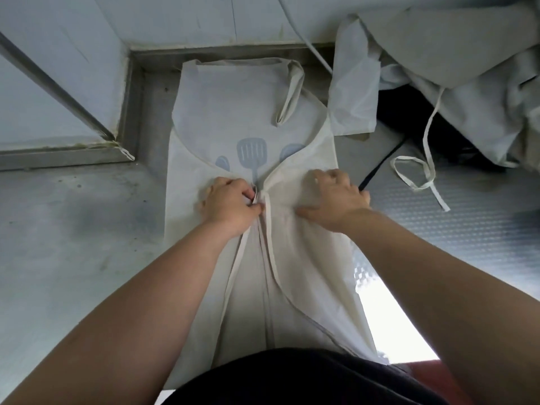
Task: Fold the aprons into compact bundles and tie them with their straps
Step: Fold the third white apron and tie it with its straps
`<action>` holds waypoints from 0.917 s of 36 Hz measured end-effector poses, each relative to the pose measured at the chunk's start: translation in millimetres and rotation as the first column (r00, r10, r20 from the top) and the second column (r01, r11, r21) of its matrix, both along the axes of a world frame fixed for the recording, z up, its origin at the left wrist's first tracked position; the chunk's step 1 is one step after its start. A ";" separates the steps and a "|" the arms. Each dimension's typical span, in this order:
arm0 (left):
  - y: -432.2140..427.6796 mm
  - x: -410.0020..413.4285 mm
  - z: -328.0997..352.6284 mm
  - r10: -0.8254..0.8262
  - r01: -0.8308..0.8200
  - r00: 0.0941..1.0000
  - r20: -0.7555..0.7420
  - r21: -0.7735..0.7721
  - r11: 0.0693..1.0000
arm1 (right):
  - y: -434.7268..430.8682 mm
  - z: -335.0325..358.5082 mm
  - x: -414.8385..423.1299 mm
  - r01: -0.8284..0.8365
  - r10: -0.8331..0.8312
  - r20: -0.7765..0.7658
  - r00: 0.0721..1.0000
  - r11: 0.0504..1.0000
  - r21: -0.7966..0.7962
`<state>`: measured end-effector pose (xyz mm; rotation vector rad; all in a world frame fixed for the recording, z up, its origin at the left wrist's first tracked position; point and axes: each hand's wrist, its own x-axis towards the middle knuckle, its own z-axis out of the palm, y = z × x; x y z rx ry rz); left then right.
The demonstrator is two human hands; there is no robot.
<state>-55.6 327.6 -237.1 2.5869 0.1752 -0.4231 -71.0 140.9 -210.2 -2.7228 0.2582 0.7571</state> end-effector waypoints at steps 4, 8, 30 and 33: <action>0.1 2.7 -0.7 0.031 -0.031 0.999 0.034 -0.007 0.999 | -13.2 -2.7 -8.9 0.154 -0.150 -0.041 0.988 0.983 0.097; -2.2 5.5 -0.3 0.072 -0.075 0.992 0.107 0.027 0.997 | -16.4 -5.9 -5.1 0.127 -0.133 0.012 0.991 0.969 0.213; 13.5 -91.1 -3.1 -0.295 0.277 0.945 0.144 0.133 0.952 | -15.6 -19.0 -61.7 -0.339 0.346 0.012 0.938 0.925 -0.172; 19.4 -106.1 0.8 -0.178 0.153 0.962 0.207 0.130 0.980 | -13.1 -20.8 -78.1 -0.319 0.346 0.043 0.937 0.902 -0.292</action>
